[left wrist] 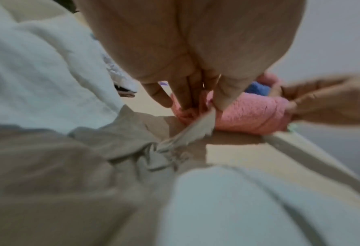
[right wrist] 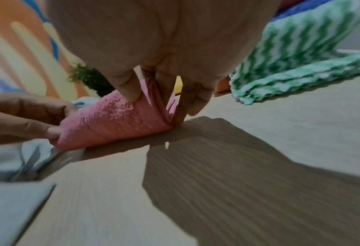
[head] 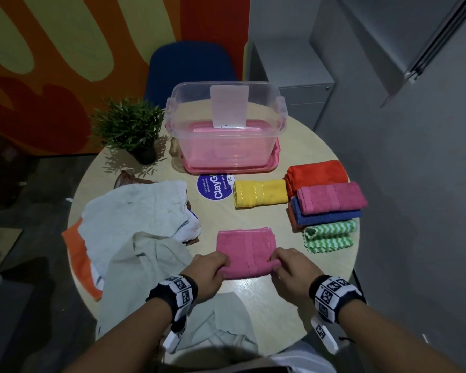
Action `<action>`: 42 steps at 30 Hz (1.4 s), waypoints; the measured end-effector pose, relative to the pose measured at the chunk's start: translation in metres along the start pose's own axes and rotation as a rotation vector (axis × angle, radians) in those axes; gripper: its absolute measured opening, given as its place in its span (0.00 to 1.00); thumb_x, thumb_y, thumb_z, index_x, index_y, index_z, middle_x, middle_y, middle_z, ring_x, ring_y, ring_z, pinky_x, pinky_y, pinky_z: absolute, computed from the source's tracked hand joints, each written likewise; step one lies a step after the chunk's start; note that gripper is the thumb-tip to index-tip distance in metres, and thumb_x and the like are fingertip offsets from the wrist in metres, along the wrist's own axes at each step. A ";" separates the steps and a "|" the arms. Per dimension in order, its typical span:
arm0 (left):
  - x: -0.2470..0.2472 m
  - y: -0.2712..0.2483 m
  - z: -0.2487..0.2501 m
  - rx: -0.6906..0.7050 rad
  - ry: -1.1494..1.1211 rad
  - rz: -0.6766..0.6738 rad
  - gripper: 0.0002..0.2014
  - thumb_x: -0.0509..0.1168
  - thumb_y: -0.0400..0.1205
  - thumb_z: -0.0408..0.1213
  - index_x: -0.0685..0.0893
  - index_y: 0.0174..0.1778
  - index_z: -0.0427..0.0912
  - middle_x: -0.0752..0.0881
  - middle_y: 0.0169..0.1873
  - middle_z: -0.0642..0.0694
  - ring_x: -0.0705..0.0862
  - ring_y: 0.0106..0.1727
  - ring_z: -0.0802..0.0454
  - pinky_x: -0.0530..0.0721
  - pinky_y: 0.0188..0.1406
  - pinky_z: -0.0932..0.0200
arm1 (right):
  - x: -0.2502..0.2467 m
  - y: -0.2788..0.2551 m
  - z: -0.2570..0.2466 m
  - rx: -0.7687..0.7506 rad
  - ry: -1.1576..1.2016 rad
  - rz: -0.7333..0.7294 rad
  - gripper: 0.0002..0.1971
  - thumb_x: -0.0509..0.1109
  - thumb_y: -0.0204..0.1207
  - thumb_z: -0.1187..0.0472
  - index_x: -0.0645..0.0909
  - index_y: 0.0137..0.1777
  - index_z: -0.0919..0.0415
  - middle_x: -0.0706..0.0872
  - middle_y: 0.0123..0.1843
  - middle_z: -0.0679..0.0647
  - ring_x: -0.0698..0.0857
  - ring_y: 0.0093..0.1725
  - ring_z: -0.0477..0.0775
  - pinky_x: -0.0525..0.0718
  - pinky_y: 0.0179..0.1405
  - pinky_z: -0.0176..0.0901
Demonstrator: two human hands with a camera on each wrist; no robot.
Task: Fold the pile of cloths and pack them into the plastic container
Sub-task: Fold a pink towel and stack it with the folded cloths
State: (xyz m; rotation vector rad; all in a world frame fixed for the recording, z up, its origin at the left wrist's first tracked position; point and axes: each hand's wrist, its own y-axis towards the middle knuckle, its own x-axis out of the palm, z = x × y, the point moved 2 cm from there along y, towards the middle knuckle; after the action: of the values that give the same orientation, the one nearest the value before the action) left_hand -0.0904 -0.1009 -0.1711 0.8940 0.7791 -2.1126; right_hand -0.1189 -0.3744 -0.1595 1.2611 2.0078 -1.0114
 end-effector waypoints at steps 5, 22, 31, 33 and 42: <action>-0.015 0.015 0.005 -0.188 -0.119 0.006 0.13 0.51 0.90 0.46 0.73 0.65 0.45 0.85 0.45 0.43 0.80 0.42 0.48 0.69 0.37 0.56 | -0.009 0.011 0.003 0.130 0.078 -0.017 0.09 0.53 0.89 0.47 0.69 0.55 0.51 0.85 0.43 0.52 0.84 0.42 0.53 0.78 0.40 0.47; -0.013 0.052 0.000 -0.400 -0.110 0.096 0.11 0.50 0.89 0.39 0.77 0.55 0.42 0.80 0.51 0.43 0.80 0.48 0.50 0.77 0.45 0.57 | -0.027 0.044 -0.012 0.065 0.021 -0.073 0.20 0.63 0.79 0.49 0.63 0.69 0.47 0.83 0.52 0.53 0.83 0.48 0.51 0.84 0.50 0.50; -0.016 0.059 -0.001 -0.446 -0.051 0.024 0.11 0.53 0.85 0.33 0.75 0.61 0.44 0.80 0.53 0.41 0.82 0.49 0.45 0.81 0.48 0.53 | -0.027 0.069 -0.016 0.092 -0.056 -0.076 0.19 0.63 0.84 0.54 0.61 0.70 0.50 0.86 0.57 0.53 0.87 0.47 0.60 0.85 0.47 0.52; -0.017 0.059 0.000 -0.448 0.004 -0.005 0.11 0.56 0.83 0.32 0.74 0.60 0.45 0.78 0.53 0.42 0.82 0.48 0.43 0.83 0.48 0.48 | -0.026 0.073 -0.015 0.141 -0.111 -0.082 0.16 0.62 0.84 0.50 0.65 0.69 0.51 0.88 0.52 0.58 0.87 0.47 0.61 0.85 0.46 0.51; -0.014 0.049 -0.003 -0.369 -0.041 -0.001 0.23 0.63 0.81 0.55 0.73 0.70 0.50 0.65 0.66 0.50 0.80 0.56 0.50 0.79 0.60 0.58 | -0.024 0.078 -0.014 0.185 -0.090 -0.136 0.23 0.64 0.81 0.45 0.74 0.71 0.55 0.73 0.65 0.53 0.81 0.59 0.55 0.82 0.61 0.49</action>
State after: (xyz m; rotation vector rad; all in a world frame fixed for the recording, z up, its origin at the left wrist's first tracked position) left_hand -0.0439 -0.1217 -0.1737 0.6490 1.1016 -1.8948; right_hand -0.0386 -0.3532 -0.1564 1.1616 1.9892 -1.3216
